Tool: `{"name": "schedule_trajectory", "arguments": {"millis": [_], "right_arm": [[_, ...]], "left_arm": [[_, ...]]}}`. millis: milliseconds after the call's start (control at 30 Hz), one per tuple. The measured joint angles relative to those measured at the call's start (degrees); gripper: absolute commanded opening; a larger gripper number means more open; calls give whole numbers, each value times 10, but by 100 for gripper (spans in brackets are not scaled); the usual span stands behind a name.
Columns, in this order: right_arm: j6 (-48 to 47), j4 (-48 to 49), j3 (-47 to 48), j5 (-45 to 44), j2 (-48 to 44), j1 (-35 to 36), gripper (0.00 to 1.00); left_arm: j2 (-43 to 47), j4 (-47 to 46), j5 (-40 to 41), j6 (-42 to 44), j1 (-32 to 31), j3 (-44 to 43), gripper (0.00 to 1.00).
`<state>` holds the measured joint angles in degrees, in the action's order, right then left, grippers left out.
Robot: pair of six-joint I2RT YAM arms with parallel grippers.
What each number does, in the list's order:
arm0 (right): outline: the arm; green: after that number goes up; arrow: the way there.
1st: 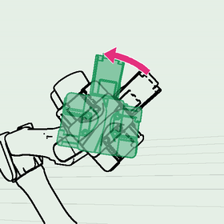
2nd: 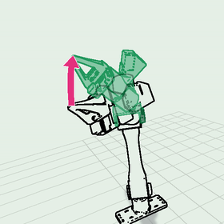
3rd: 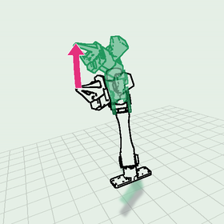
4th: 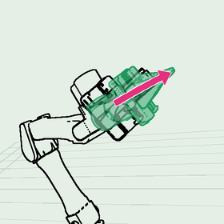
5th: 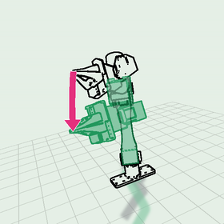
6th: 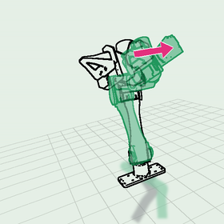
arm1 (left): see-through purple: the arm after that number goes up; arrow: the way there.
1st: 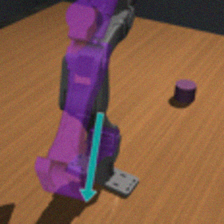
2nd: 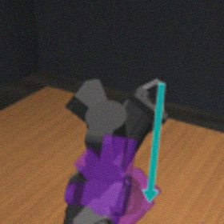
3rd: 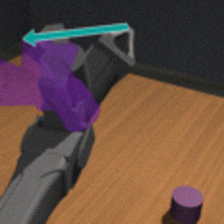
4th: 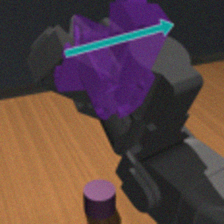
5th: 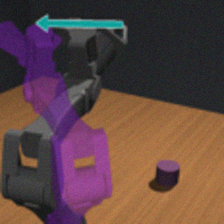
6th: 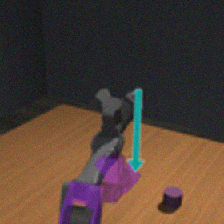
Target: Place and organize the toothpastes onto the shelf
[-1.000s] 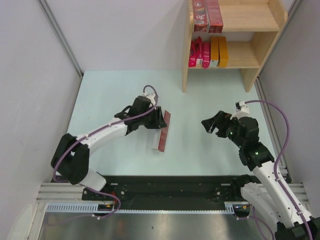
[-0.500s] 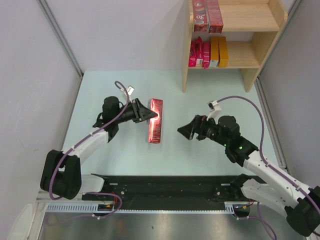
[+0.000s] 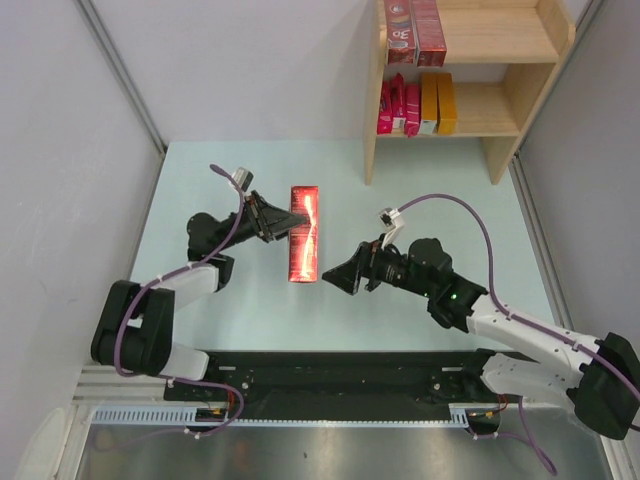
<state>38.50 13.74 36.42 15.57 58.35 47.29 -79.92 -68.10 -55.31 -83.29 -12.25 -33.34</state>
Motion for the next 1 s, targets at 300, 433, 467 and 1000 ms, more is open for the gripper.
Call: {"name": "schedule_trajectory", "arguments": {"millis": [300,433,467,1000], "right_arm": [[20,78,0,10,35,22,93],[36,105,0,12,67,36,92],[40,111,0,12,74,41,92],[76,193,0,-1,111,77,63]], "left_arm": [[-25,-36,-6,-78,0,20,37],[-25,-42,-6,-82,0,20,37],[-25,-42,-6,-83,0,20,37],[-2,-47,-11,-82,0,21,38]]}}
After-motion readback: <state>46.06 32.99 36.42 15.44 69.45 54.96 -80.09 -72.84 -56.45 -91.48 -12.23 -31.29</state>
